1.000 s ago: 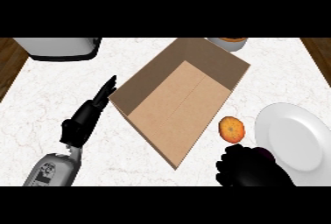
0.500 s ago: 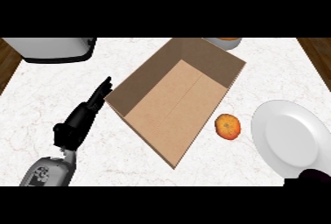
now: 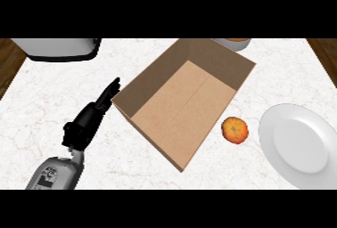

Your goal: Pick the eggplant from the plate and place it in the cardboard box

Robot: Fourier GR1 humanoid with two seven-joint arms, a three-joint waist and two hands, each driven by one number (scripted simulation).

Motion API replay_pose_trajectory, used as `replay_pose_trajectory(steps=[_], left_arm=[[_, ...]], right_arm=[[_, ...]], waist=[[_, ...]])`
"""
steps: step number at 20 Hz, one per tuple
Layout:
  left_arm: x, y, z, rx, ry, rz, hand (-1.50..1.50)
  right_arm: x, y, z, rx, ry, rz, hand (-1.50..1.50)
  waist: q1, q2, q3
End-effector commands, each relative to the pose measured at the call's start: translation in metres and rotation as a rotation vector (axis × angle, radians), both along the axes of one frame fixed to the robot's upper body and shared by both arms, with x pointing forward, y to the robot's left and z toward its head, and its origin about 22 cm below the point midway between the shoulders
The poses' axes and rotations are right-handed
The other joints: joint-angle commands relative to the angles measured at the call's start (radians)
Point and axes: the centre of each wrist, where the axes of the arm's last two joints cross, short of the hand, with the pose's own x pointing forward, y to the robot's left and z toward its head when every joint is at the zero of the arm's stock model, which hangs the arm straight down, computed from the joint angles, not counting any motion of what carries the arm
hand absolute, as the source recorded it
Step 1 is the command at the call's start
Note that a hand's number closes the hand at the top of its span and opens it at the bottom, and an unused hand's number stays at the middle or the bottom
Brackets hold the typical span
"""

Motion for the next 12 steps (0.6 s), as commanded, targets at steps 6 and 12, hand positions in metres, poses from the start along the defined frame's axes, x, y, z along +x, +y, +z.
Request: replay_pose_trajectory(steps=[6, 12], left_arm=[[-0.002, -0.012, 0.001, 0.022, 0.002, -0.039, 0.00], [0.015, -0.015, 0.008, -0.004, 0.004, -0.049, 0.00]], right_arm=[[0.032, 0.032, 0.031, 0.035, 0.016, -0.090, 1.50], [0.069, 0.048, 0.036, 0.058, 0.081, -0.100, 1.50]], waist=[[0.034, 0.006, -0.001], [0.030, 0.006, -0.001]])
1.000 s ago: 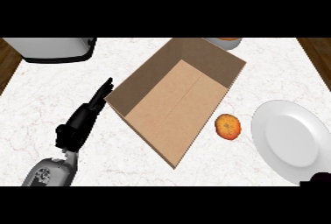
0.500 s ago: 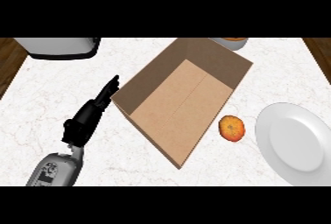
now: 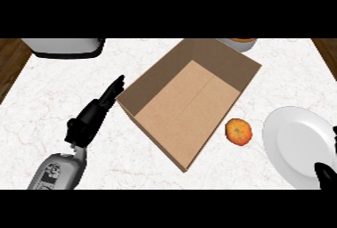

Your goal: Pick the eggplant from the plate and place it in the cardboard box

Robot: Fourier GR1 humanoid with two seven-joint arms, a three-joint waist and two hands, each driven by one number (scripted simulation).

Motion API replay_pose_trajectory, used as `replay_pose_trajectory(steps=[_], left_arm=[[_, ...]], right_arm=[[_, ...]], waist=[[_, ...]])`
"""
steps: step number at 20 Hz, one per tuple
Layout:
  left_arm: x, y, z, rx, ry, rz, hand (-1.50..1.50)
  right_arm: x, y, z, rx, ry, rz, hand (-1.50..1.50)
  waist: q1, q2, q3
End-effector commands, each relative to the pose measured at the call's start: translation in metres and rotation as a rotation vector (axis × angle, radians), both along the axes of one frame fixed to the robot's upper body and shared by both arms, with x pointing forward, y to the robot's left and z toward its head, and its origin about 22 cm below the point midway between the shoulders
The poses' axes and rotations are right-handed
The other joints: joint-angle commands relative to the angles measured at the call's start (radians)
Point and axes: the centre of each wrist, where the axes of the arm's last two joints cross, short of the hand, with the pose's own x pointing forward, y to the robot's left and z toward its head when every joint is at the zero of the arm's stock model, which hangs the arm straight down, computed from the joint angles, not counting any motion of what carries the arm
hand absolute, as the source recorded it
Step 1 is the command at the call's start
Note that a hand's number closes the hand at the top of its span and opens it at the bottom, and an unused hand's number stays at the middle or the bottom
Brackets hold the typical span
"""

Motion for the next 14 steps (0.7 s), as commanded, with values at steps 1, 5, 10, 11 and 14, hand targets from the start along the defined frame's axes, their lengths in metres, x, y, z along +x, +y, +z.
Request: replay_pose_trajectory(steps=[1, 5, 10, 11, 14], left_arm=[[-0.006, -0.020, -0.002, 0.015, 0.004, 0.002, 0.00], [-0.006, -0.013, 0.002, -0.002, 0.001, 0.004, 0.00], [-0.003, -0.008, 0.008, 0.012, 0.010, 0.018, 0.00], [-0.001, -0.035, -0.006, 0.013, 0.005, 0.002, 0.00], [-0.010, 0.003, -0.013, 0.005, 0.007, 0.007, 0.00]], right_arm=[[0.028, 0.020, 0.001, 0.023, 0.032, -0.005, 1.50], [0.054, 0.051, 0.001, 0.000, 0.019, -0.039, 1.50], [0.073, 0.079, -0.014, -0.032, -0.009, -0.089, 1.50], [0.081, 0.095, -0.021, -0.050, -0.024, -0.082, 1.50], [0.096, 0.091, -0.034, -0.112, -0.053, -0.097, 1.50]], waist=[[0.005, 0.001, 0.000], [0.006, 0.000, 0.000], [-0.001, -0.001, 0.000], [0.002, 0.002, 0.000], [0.000, 0.000, 0.001]])
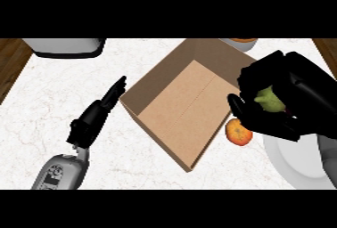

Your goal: Pick the eggplant from the plate and place it in the cardboard box

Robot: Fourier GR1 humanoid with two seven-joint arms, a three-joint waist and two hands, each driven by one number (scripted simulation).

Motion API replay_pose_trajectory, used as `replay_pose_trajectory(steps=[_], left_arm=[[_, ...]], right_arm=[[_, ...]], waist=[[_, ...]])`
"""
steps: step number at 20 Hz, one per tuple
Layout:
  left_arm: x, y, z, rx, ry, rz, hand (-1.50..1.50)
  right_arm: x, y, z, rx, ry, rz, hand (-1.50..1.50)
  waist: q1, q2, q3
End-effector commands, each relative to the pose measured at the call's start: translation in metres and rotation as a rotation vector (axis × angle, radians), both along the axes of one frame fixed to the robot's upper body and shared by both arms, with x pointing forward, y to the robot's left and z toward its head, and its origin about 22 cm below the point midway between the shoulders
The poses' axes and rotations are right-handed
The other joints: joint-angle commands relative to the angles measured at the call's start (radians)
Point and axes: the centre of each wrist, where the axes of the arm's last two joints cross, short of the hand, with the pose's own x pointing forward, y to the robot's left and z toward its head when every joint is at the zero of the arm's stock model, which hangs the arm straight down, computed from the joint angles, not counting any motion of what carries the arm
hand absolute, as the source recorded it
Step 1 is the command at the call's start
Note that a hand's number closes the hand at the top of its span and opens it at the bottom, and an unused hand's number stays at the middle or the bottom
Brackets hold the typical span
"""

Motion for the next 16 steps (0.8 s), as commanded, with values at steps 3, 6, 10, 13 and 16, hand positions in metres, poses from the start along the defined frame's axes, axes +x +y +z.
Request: replay_pose_trajectory(steps=[3, 6, 10, 13, 16], left_arm=[[0.000, -0.004, 0.006, 0.007, -0.016, 0.008, 0.00], [0.005, 0.003, 0.005, -0.013, 0.008, -0.003, 0.00], [-0.005, -0.002, -0.002, -0.002, 0.001, -0.001, 0.00], [-0.004, 0.011, -0.005, 0.012, 0.008, -0.011, 0.00], [-0.009, -0.003, -0.010, -0.013, -0.006, 0.005, 0.00]], right_arm=[[0.028, 0.026, -0.031, -0.081, 0.006, -0.012, 1.50], [0.041, 0.050, -0.063, -0.117, 0.022, -0.021, 1.50], [0.051, 0.040, -0.105, -0.043, 0.274, -0.077, -1.50], [0.076, 0.051, -0.100, -0.055, 0.355, -0.035, -1.50], [0.068, 0.073, -0.125, -0.037, 0.354, -0.015, -1.50]], waist=[[-0.006, -0.001, 0.000], [-0.002, 0.001, 0.000], [0.002, 0.001, 0.001], [0.005, 0.002, 0.000], [-0.004, 0.000, 0.001]])
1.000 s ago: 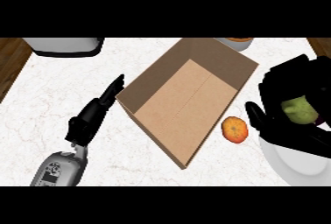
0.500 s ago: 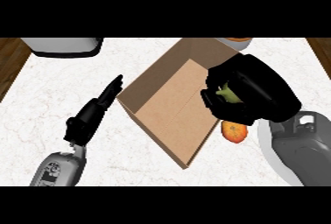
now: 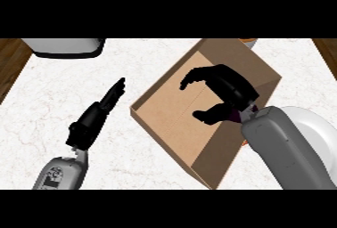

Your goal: Pick the eggplant from the plate and place it in the cardboard box

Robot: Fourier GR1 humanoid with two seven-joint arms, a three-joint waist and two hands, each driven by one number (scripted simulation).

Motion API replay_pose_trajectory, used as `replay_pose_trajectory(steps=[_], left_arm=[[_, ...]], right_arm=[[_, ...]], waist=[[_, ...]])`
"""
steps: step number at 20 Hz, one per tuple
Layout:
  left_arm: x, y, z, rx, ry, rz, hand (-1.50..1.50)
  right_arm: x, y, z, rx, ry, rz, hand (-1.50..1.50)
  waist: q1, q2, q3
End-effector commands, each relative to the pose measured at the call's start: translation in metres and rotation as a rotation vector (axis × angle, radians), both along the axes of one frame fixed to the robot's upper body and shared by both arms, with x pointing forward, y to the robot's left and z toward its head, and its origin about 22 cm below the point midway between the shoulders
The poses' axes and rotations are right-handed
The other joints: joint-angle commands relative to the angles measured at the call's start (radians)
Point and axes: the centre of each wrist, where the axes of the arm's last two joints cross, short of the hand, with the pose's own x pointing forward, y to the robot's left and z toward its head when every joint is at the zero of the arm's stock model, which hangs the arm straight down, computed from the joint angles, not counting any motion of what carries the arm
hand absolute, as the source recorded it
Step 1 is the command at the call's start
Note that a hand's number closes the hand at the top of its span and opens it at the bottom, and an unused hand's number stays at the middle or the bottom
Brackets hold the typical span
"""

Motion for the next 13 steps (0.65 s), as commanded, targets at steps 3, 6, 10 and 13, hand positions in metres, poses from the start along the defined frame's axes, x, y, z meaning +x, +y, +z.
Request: replay_pose_trajectory(steps=[3, 6, 10, 13], left_arm=[[0.000, 0.001, 0.016, 0.001, 0.011, -0.011, 0.00], [0.003, 0.007, 0.009, -0.010, -0.006, 0.003, 0.00], [-0.009, -0.013, -0.004, -0.009, 0.006, 0.003, 0.00], [0.010, -0.002, 0.009, -0.007, 0.001, 0.012, 0.00]], right_arm=[[0.017, -0.012, -0.022, 0.206, 0.088, 0.020, -1.50], [0.018, -0.021, -0.029, 0.423, 0.089, -0.033, -1.50], [0.026, -0.038, -0.024, 0.664, 0.189, -0.036, -1.50], [0.050, -0.073, 0.000, 0.753, 0.212, -0.053, -1.50]], waist=[[-0.001, 0.000, 0.001], [-0.004, 0.003, 0.001], [-0.007, -0.001, 0.001], [-0.006, 0.002, 0.001]])
